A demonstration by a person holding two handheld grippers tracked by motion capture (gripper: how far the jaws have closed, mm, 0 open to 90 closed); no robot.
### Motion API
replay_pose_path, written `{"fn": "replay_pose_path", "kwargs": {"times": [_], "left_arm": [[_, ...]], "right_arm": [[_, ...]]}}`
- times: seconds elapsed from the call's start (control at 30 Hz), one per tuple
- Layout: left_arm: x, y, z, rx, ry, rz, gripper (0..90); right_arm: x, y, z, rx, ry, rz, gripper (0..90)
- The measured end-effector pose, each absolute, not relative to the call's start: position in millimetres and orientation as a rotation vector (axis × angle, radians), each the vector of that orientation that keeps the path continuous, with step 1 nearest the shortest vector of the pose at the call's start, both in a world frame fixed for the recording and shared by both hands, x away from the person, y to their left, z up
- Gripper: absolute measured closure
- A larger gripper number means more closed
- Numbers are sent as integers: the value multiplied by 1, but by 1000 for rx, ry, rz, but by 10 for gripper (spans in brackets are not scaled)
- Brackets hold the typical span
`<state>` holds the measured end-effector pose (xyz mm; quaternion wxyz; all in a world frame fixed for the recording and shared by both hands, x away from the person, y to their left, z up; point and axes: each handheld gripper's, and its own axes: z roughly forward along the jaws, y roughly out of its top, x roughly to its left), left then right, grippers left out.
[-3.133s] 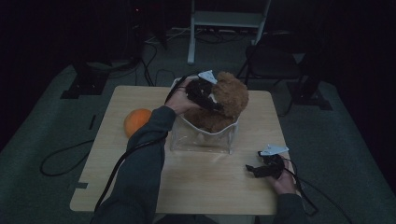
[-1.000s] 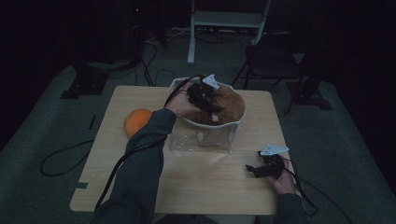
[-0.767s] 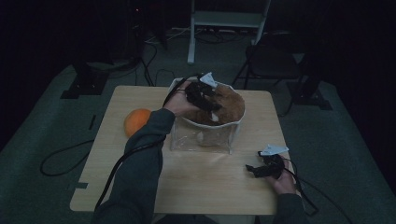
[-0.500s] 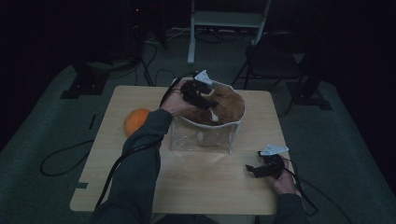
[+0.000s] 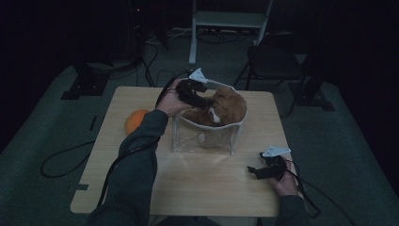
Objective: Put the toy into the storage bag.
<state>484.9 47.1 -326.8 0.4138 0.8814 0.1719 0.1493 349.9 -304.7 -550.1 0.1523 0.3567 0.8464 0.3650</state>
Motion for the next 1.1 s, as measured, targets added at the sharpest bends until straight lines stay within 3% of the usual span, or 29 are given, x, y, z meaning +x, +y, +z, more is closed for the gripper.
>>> {"fn": "replay_pose_path", "kwargs": {"times": [1.1], "left_arm": [[475, 102, -319, 2074, 538, 397, 366]], "right_arm": [[350, -305, -550, 1024, 2429, 1047, 117]]}}
